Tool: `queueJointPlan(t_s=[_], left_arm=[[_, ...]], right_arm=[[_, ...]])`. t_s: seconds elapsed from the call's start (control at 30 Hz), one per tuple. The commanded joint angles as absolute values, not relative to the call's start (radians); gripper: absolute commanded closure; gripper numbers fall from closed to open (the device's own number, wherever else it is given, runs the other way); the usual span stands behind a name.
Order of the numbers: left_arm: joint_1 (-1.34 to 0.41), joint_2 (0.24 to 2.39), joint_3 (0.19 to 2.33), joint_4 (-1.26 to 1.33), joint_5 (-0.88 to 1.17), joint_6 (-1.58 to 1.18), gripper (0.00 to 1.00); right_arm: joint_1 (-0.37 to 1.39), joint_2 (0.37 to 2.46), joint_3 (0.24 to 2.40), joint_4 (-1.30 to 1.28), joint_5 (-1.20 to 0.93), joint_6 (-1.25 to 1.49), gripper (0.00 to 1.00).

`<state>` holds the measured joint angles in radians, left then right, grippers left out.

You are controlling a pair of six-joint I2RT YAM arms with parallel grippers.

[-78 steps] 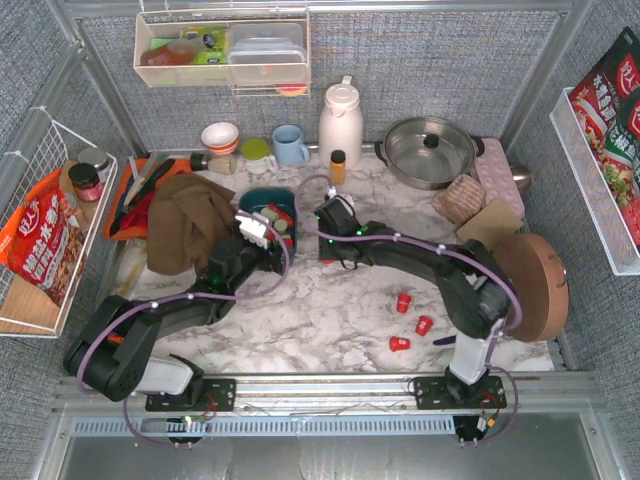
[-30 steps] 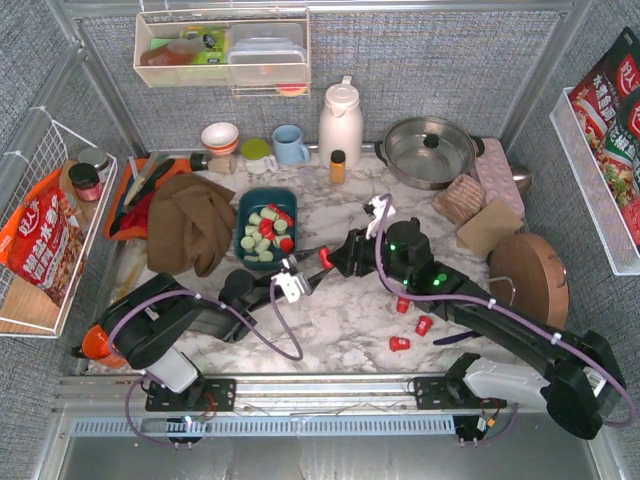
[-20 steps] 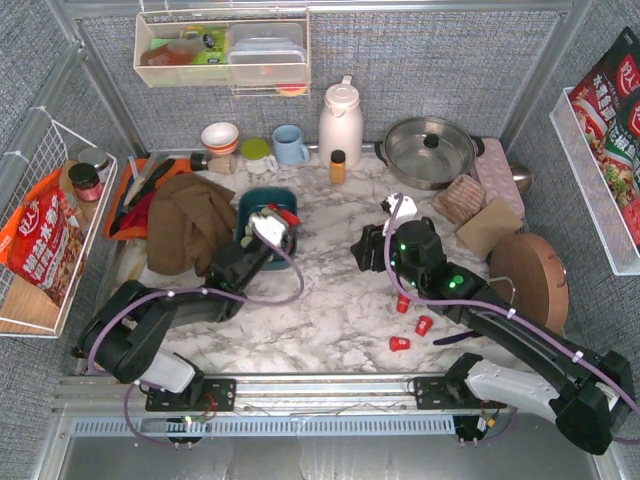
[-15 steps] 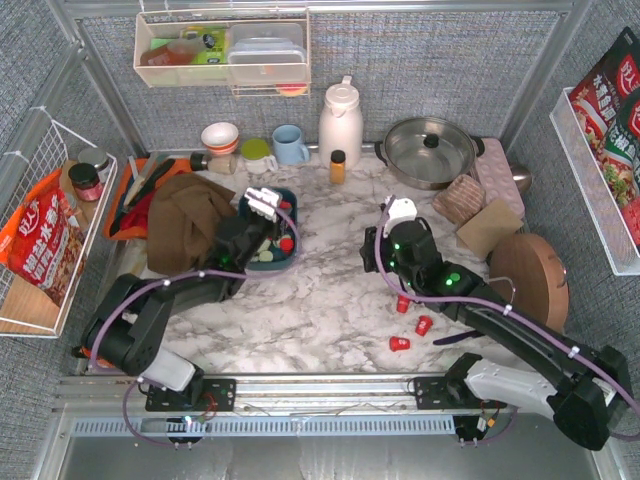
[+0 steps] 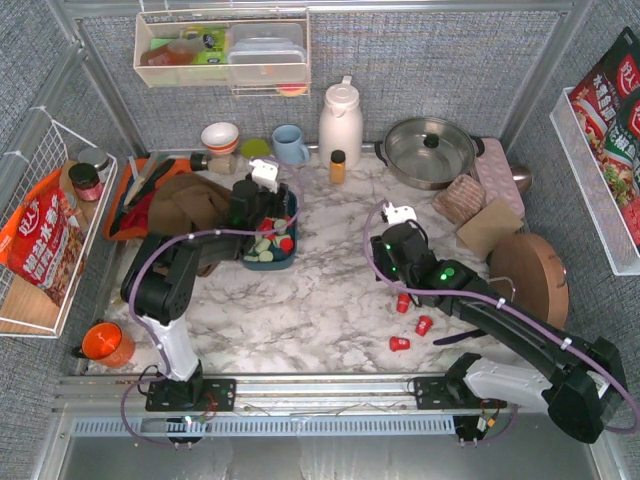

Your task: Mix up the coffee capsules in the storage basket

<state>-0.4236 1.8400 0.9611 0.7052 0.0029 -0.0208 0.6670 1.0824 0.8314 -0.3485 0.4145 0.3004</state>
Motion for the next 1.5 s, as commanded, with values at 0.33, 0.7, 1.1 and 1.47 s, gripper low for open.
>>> queueJointPlan(t_s=[0.33,0.7,1.1,1.47], left_arm=[[-0.422,1.736,0.870,0.771,-0.008,-0.121,0.01],[-0.529,1.488,0.702,0.667,0.014,-0.037,0.01],[-0.640,1.397,0.666,0.560,-0.043,0.060,0.01],[-0.646,1.348,0.603,0.582,-0.038,0.054,0.01]], right_arm=[[0.666,1.069,0.808,-0.625,0.391,0.464,0.40],[0.742,0.947,0.733,-0.816,0.297,0.683,0.43],[0.941,0.826,0.597,-0.774,0.414,0.720,0.42],[0.957,0.841,0.467,-0.697,0.400,0.878,0.28]])
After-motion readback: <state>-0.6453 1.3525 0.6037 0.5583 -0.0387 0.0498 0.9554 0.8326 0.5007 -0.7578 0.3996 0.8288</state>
